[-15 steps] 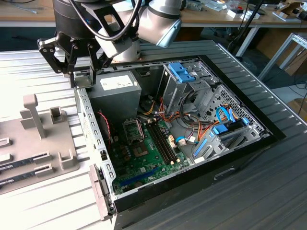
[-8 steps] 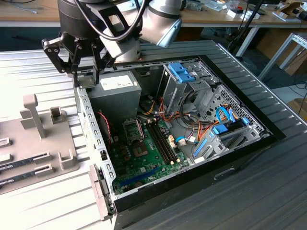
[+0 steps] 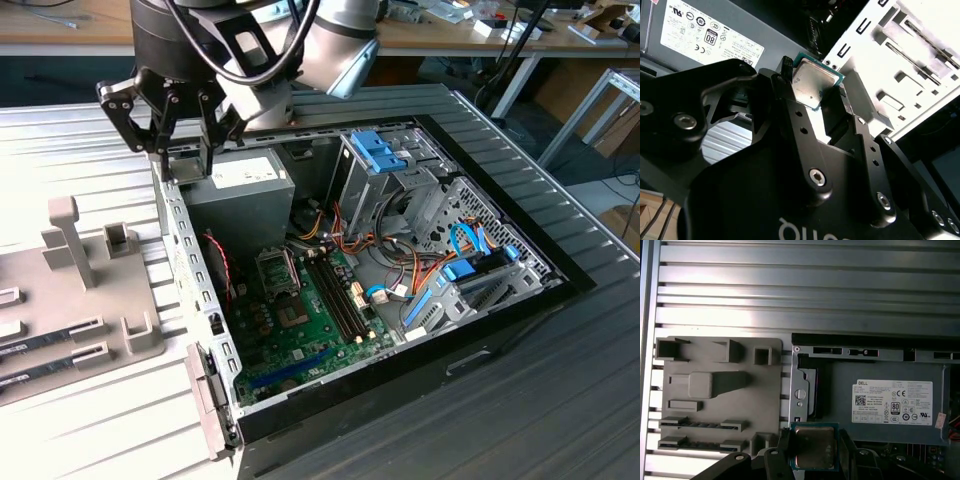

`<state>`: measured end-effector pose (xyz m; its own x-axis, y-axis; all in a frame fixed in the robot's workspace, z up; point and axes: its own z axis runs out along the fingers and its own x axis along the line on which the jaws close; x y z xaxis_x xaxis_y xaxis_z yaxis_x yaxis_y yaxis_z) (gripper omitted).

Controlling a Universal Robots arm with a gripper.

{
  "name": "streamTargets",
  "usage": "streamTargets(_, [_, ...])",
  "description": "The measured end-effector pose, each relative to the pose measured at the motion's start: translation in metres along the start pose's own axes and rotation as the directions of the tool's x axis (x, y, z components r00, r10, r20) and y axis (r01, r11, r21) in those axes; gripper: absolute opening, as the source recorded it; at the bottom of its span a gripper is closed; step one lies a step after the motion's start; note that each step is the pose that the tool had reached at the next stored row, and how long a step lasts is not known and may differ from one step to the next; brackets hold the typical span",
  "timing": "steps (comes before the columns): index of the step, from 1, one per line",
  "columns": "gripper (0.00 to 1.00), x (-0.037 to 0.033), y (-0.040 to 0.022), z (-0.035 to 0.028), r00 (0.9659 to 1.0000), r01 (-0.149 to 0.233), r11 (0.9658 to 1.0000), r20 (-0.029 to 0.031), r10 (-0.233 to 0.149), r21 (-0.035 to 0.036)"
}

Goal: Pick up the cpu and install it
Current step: 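Pick up the cpu and move it towards the insertion slot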

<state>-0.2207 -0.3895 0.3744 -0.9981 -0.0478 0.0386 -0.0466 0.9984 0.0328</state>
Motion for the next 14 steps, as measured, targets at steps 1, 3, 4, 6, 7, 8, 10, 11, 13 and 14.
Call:
streamTargets(1, [0.47,-0.0007,0.0000,0.0000,1.0000,0.000,1.0000,0.0000,0.000,0.0000])
streamTargets(3, [0.47,-0.0027,-0.0001,0.0000,1.0000,0.000,1.0000,-0.0001,0.000,0.0000])
streamTargets(4, [0.47,-0.0035,-0.0002,0.0001,1.0000,0.000,1.0000,-0.0001,0.000,0.0000])
streamTargets(6, [0.47,-0.0051,-0.0002,0.0001,1.0000,0.000,1.0000,0.0000,0.000,0.0000])
streamTargets(7, [0.47,-0.0059,-0.0003,0.0002,1.0000,0.000,1.0000,0.0000,0.000,0.0000])
streamTargets(8, [0.47,-0.0069,-0.0003,0.0002,1.0000,0.000,1.0000,0.0001,0.000,0.0000])
streamTargets(10, [0.47,-0.0086,-0.0004,0.0002,1.0000,0.000,1.0000,0.0000,0.000,0.0000])
streamTargets(11, [0.47,-0.0091,-0.0005,0.0003,1.0000,0.000,1.0000,0.0000,0.000,0.0000])
streamTargets(13, [0.47,-0.0107,-0.0005,0.0003,1.0000,0.000,1.0000,0.0000,0.000,0.0000])
streamTargets(14, [0.47,-0.0113,-0.0005,0.0004,1.0000,0.000,1.0000,0.0000,0.000,0.0000])
